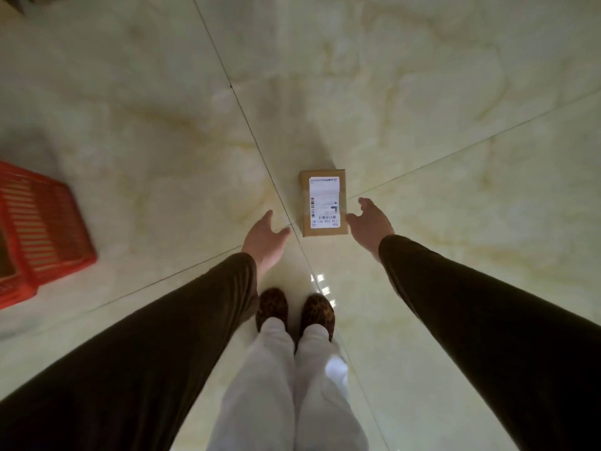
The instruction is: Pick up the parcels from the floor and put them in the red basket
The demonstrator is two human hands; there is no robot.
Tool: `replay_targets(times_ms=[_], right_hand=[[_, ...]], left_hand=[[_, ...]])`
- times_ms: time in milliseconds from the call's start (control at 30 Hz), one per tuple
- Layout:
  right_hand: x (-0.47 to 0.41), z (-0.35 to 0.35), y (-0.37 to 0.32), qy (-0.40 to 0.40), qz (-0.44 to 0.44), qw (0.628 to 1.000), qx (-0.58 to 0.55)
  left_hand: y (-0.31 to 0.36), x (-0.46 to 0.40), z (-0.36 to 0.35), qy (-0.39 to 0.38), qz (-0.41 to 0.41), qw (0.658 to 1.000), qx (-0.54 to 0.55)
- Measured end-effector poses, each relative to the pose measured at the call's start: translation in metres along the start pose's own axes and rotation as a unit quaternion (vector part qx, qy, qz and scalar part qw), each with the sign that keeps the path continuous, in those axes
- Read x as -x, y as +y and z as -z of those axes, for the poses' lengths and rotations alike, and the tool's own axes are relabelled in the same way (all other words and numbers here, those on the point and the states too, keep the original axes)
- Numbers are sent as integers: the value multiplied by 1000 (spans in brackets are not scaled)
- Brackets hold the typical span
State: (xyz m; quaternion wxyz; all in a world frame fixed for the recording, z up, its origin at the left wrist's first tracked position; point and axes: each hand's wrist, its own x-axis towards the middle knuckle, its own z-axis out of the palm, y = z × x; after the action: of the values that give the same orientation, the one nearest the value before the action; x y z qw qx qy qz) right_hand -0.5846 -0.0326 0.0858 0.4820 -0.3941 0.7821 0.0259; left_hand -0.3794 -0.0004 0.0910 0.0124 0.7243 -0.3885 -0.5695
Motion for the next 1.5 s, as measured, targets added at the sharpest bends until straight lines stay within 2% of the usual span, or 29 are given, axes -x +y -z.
replay_targets(times_ms=[367,500,633,867,1133,1300,1500], right_hand=[[-109,-43,24,-49,-36,998,-17],[-118,-53,31,-65,-45,994,-73],[-103,-57,20,-44,-24,994,-99],[-25,-57,-39,-38,52,990,-124],[89,-68,-136,-30,128,981,-140],[145,-107,-186,-40,160,980,-113],[206,-183,-230,-55,183,978,-84]], left_hand=[[-4,-114,-71,-30,50,994,98],[-3,-127,-82,-48,22,989,139],[-3,-112,-76,-19,13,983,184],[-11,-44,-11,87,-10,966,242],[-23,55,95,174,-21,926,336],[-58,98,159,212,-25,901,379],[-130,137,226,224,-25,887,403]])
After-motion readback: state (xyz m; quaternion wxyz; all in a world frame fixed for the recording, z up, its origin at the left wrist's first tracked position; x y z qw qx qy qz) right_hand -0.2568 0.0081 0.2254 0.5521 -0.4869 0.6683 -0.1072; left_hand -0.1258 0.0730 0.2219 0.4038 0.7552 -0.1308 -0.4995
